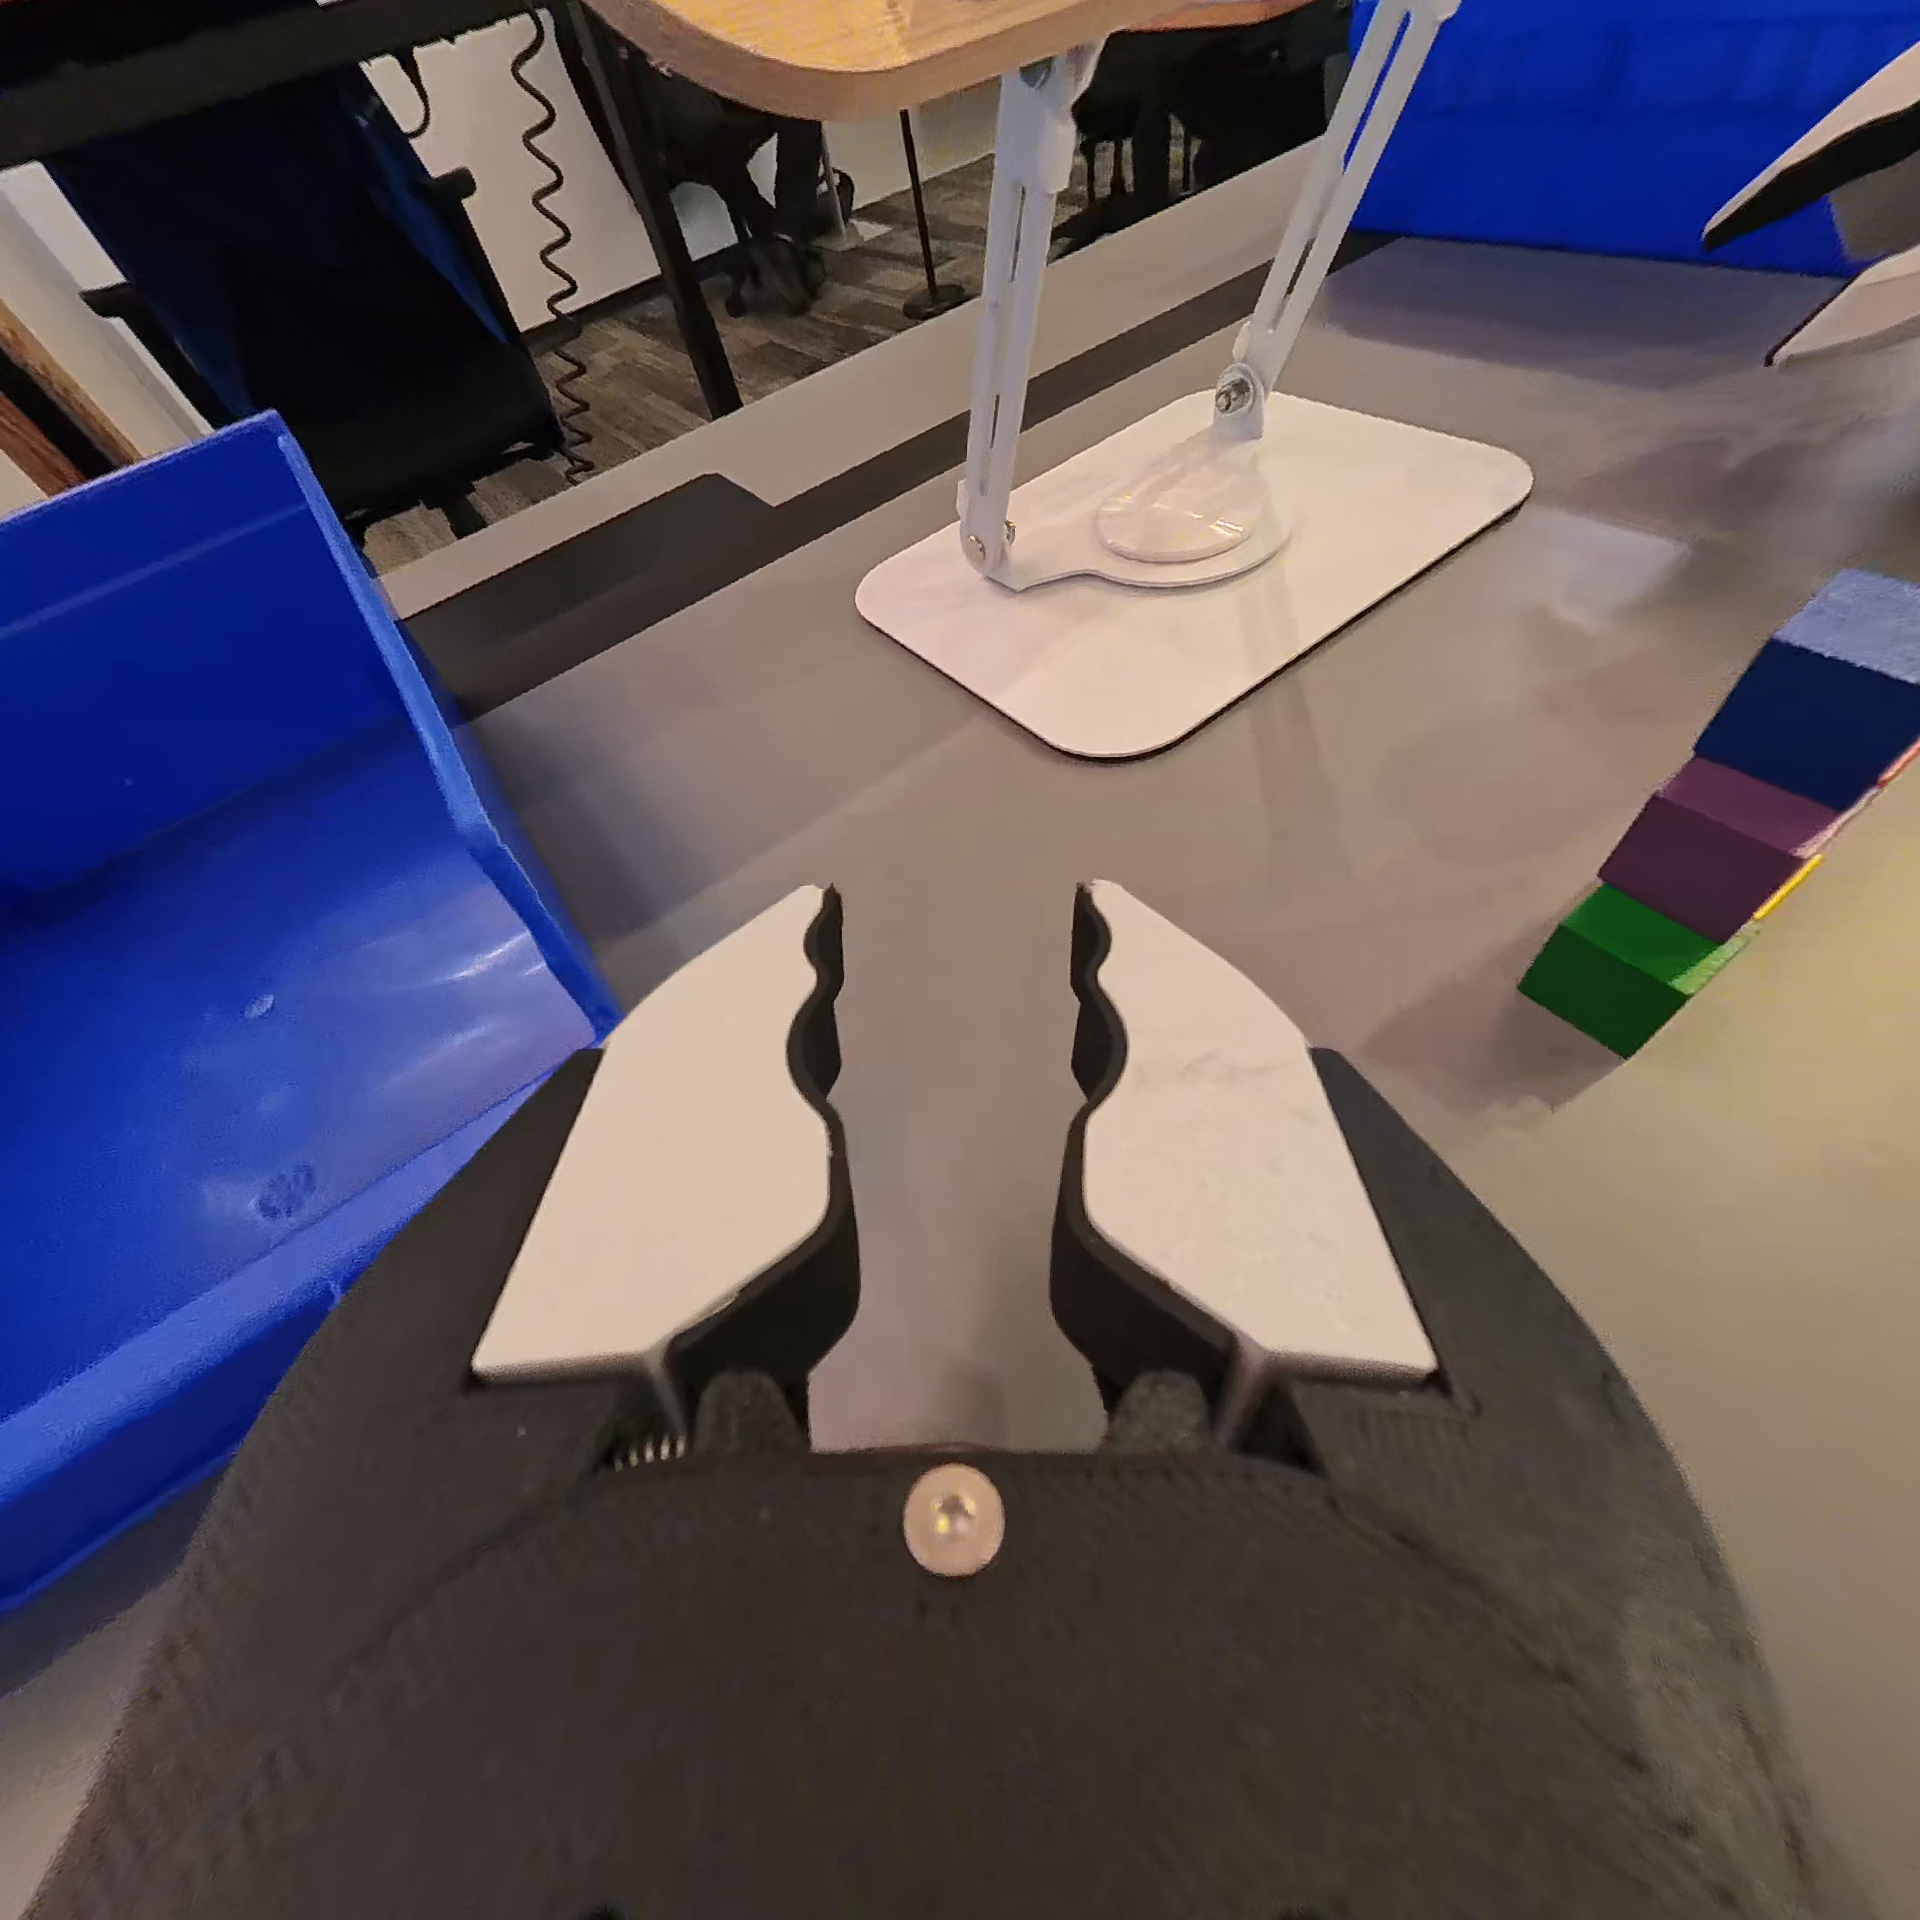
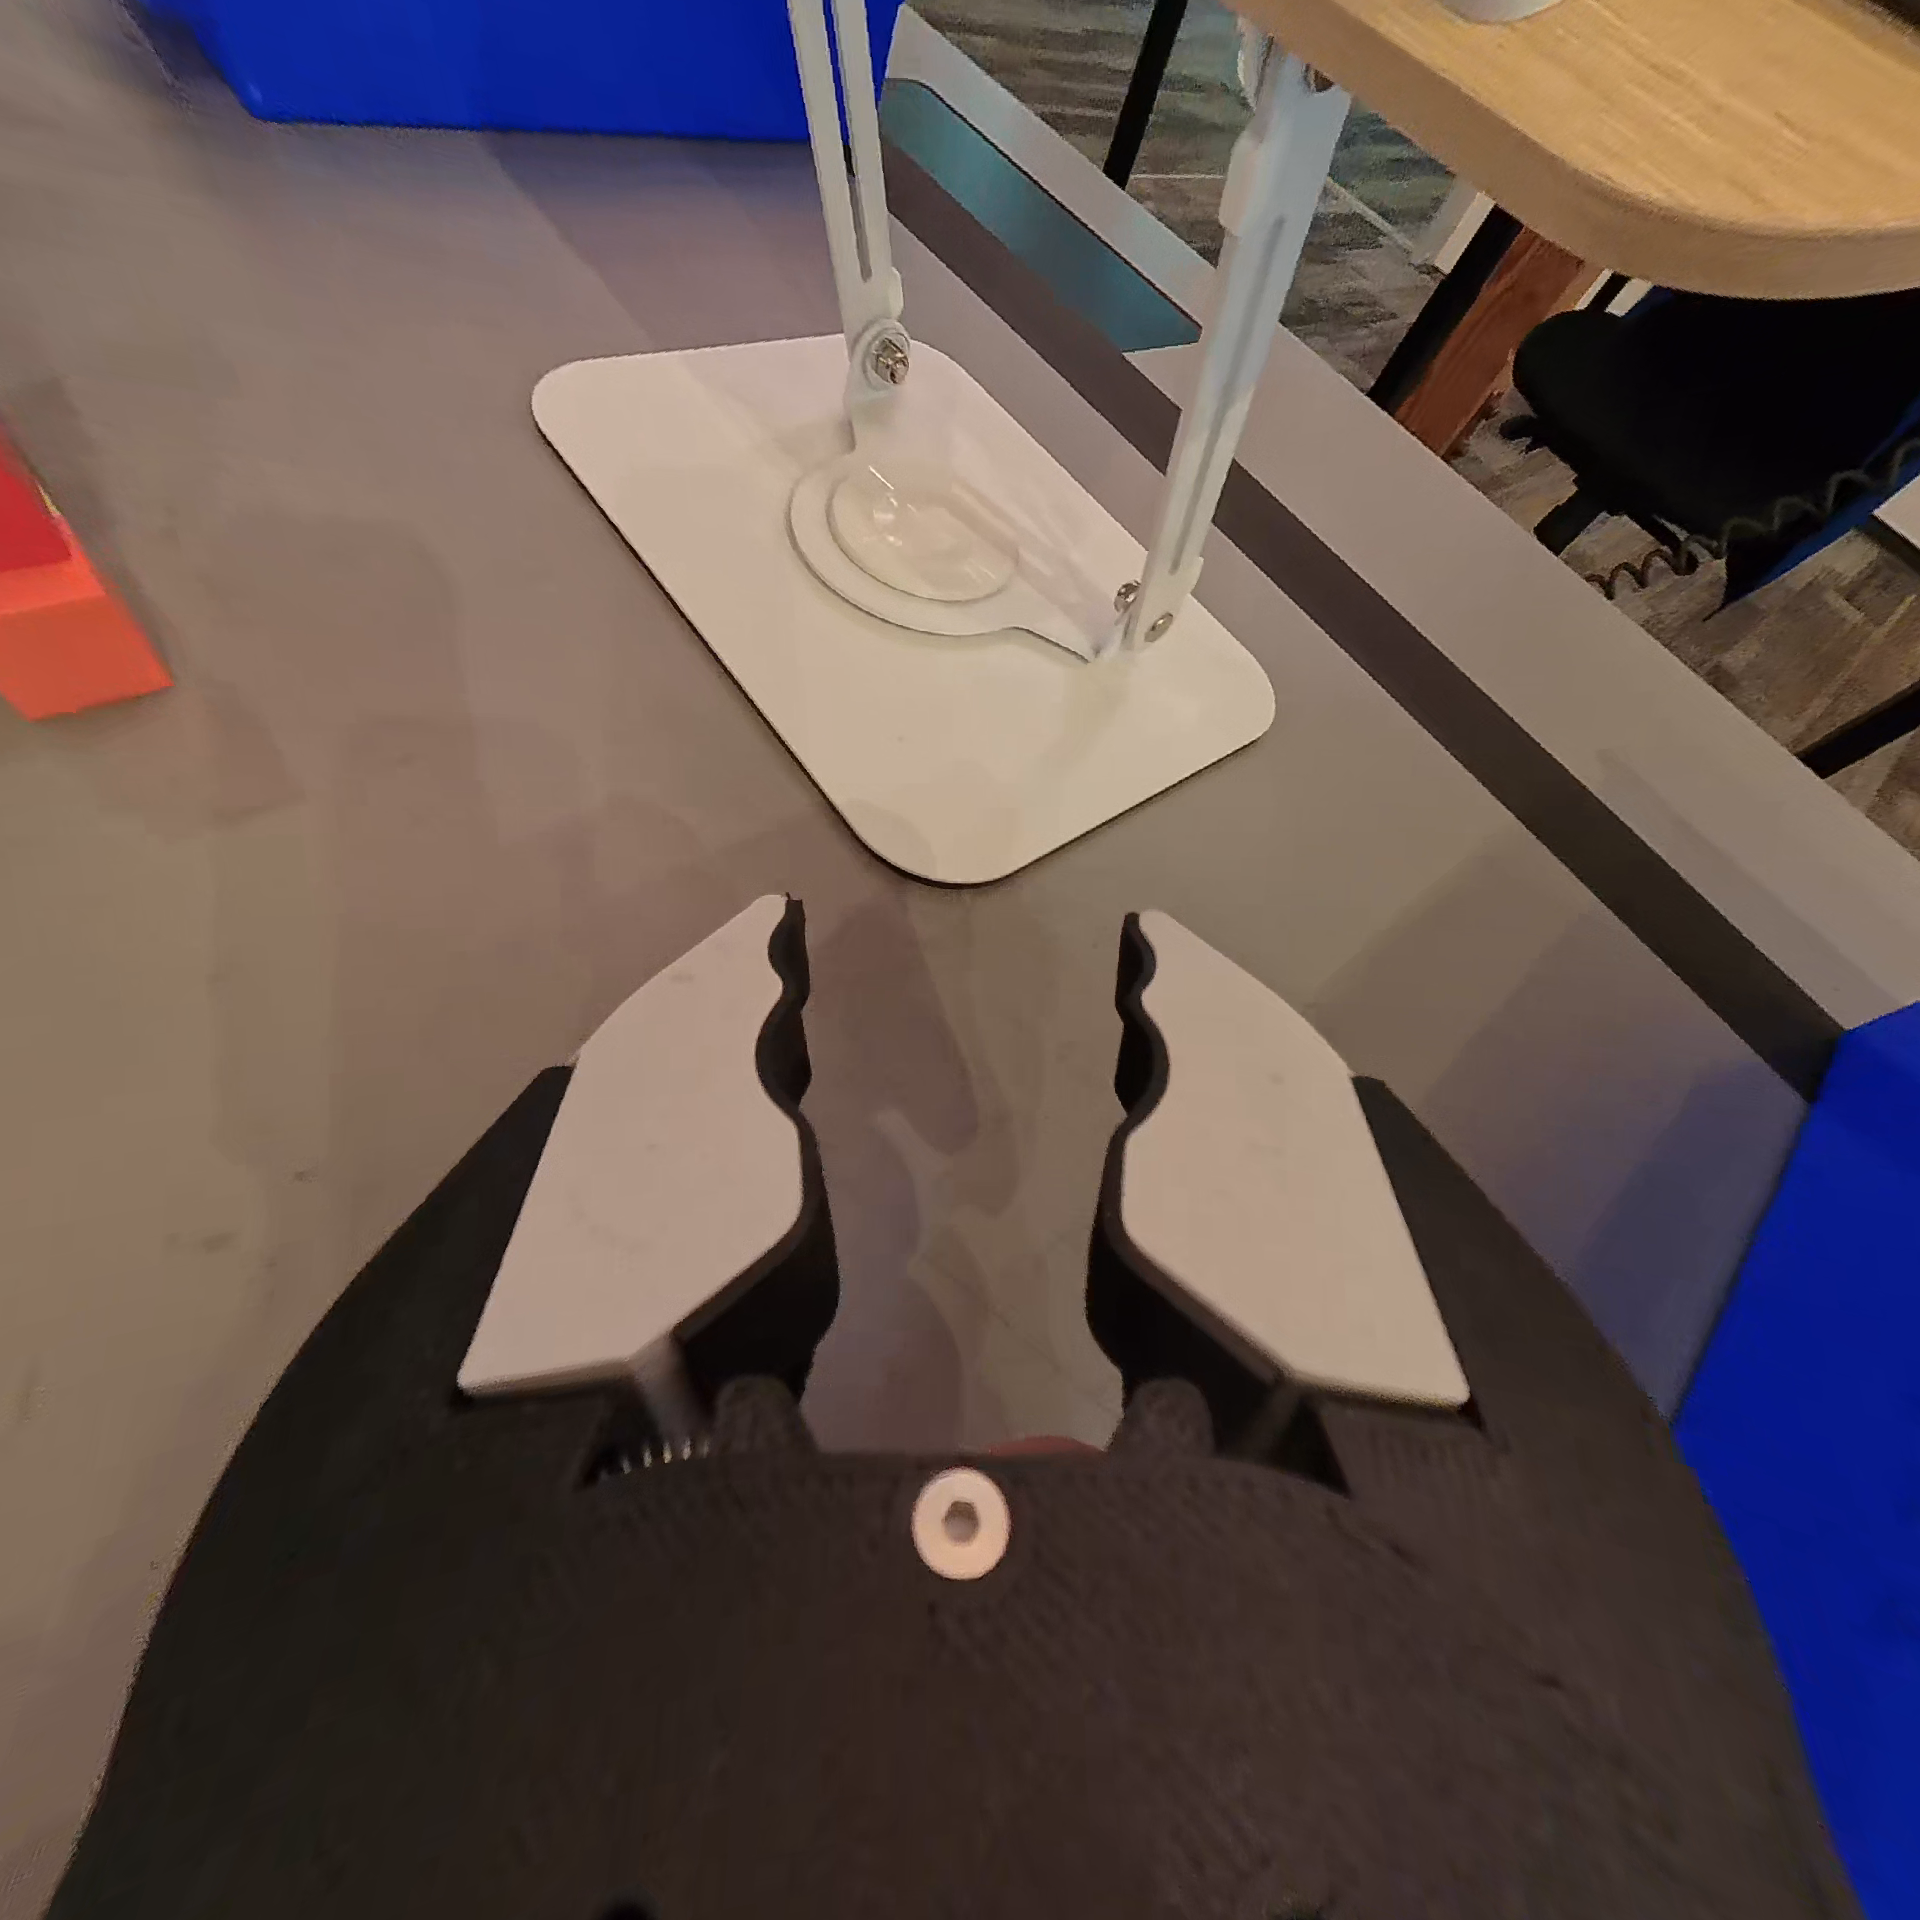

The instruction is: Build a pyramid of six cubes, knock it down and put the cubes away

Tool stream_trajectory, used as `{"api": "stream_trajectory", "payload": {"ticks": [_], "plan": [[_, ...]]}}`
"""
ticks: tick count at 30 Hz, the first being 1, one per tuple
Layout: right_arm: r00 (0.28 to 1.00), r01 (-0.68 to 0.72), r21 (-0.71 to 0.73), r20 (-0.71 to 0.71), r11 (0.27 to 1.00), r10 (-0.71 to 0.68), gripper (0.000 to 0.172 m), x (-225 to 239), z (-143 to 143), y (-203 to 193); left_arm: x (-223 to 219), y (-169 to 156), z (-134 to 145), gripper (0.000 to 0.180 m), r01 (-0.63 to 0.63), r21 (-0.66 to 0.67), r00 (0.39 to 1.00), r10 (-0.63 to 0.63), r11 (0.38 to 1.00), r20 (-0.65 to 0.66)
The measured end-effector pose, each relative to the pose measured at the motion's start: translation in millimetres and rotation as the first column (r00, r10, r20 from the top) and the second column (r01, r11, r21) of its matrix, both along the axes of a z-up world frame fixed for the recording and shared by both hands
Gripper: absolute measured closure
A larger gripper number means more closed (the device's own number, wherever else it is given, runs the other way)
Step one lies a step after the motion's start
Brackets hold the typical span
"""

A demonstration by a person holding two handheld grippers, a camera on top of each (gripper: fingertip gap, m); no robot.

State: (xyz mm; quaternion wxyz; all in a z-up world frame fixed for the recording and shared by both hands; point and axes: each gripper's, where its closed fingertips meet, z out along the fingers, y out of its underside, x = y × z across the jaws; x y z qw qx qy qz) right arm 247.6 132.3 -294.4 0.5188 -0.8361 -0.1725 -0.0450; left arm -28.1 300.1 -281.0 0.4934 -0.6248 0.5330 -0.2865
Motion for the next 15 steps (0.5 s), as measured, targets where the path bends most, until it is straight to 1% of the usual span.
{"api": "stream_trajectory", "payload": {"ticks": [5,8,10,15], "plan": [[1.000,0.004,0.020,-0.030,1.000,-0.003,0.115,3,4,1,2,2,-4,0.138,0.018,0.039,0.999,-0.017,0.999,-0.034],[1.000,-0.008,-0.014,-0.023,1.000,0.008,0.114,1,-6,0,5,-2,-8,0.138,0.043,0.079,0.997,-0.038,0.996,-0.072],[0.999,0.003,-0.013,-0.036,1.000,-0.004,0.113,3,-7,-3,6,-3,-10,0.138,0.053,0.110,0.994,-0.042,0.993,-0.097],[0.996,0.047,0.024,-0.081,0.999,-0.045,0.113,13,2,-8,6,-2,-10,0.137,0.057,0.100,0.995,-0.048,0.993,-0.093]]}}
